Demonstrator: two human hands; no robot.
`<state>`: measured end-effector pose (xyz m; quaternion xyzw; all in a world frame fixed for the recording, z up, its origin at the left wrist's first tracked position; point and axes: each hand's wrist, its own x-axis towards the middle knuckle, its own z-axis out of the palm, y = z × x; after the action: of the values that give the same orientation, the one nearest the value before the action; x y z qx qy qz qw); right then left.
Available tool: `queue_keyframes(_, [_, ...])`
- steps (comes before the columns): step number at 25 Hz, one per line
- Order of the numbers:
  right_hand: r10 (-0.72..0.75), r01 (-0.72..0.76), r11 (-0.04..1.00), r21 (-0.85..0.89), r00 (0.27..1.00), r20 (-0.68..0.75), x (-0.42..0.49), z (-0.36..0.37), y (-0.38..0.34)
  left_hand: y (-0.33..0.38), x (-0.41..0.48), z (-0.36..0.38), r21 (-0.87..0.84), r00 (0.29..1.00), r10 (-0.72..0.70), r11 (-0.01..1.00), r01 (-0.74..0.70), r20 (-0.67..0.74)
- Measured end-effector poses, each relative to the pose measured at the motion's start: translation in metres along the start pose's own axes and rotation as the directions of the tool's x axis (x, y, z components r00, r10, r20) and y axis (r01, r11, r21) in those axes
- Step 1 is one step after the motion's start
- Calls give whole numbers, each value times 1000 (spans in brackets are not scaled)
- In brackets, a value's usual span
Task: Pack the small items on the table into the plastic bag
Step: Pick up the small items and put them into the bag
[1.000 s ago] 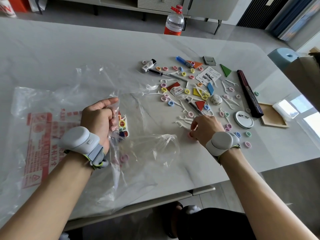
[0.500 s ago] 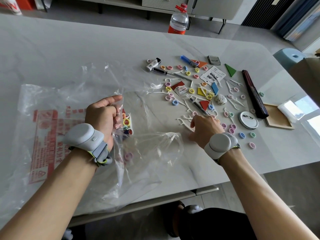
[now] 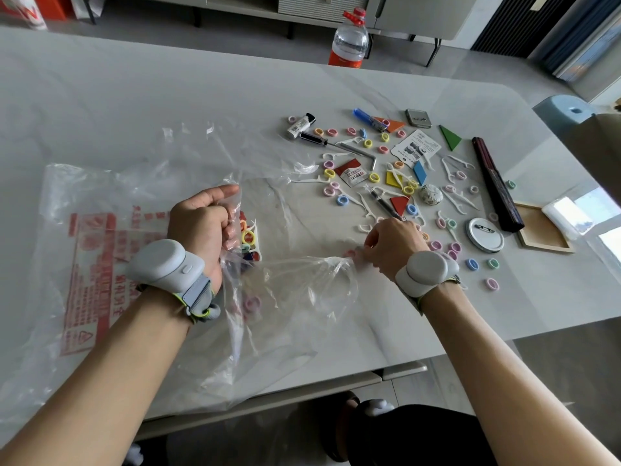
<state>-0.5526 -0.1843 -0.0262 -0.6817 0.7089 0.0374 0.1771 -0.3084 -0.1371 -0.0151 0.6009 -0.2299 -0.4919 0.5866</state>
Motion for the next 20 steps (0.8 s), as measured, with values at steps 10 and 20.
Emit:
queue_keyframes(10, [-37,44,995,-86,996,76,1,-7,-8,-2,5,-7,-5,1000,-5,1000,5,12])
queue_keyframes(20, [-129,135,989,-67,989,78,-12,-4,-16,-1,5,-6,-5,1000,-8,1000,8,9])
